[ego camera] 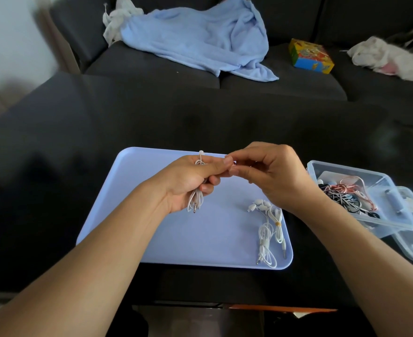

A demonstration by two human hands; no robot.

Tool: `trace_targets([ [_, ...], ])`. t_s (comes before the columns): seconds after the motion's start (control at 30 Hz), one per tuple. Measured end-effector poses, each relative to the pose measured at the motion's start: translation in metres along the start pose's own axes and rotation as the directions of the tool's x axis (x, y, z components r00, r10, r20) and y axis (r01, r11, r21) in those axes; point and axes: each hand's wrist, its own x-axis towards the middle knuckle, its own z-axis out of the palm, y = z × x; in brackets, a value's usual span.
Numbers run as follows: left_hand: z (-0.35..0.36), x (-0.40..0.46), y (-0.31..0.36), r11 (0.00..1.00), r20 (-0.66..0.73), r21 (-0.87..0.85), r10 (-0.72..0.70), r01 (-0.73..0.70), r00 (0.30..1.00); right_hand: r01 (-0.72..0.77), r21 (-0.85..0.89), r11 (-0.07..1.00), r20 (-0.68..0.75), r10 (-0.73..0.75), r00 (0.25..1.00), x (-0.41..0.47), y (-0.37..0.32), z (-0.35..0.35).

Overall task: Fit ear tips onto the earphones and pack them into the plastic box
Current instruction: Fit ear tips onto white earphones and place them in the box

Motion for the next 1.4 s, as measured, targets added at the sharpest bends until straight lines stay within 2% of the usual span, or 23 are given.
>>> trace_targets([
  [0.27, -0.0008, 0.0022, -0.0009, 0.979, 0.105, -0.174, -0.091, 0.108, 0.99, -0.076, 0.133, 0.988, 0.103, 0.063, 0.993, -0.0007, -0.004, -0.0033],
  [0.4, -0.003, 0.0028, 0.0, 0.966, 0.094, -0.207, -0.138, 0.155, 0.986, -0.079, 0.071, 0.994, 0.16, 0.067, 0.985, 0.0, -0.0035, -0.0029],
  [0.5, -0.0038, 0.0034, 0.0001, 0.974, 0.044, -0.169, -0.147, 0.153, 0.988, -0.047, 0.001, 0.999, 0.173, 0.046, 0.984, 0.0005, -0.0021, -0.0009],
  [0.67, -0.0041, 0.0048, -0.0003, 0.995, -0.084, 0.007, -0.096, 0.097, 0.992, -0.092, 0.015, 0.996, 0.2, 0.087, 0.976, -0.0007, -0.0015, 0.0007],
  [0.9, -0.0038, 0.0029, 0.0002, 0.994, -0.061, -0.002, -0.11, 0.11, 0.992, -0.143, 0.139, 0.98, 0.198, 0.114, 0.974, -0.0047, 0.0034, -0.0011],
  [1.13, -0.0037, 0.0021, 0.0013, 0.995, -0.058, 0.006, -0.102, 0.102, 0.993, -0.284, 0.325, 0.902, 0.249, 0.208, 0.946, -0.0062, 0.0034, -0.0027],
  [1.4, -0.0037, 0.0009, 0.003, 0.998, -0.066, 0.03, -0.045, 0.047, 0.997, -0.245, 0.318, 0.916, 0.21, 0.183, 0.96, -0.0057, 0.0024, -0.0038],
])
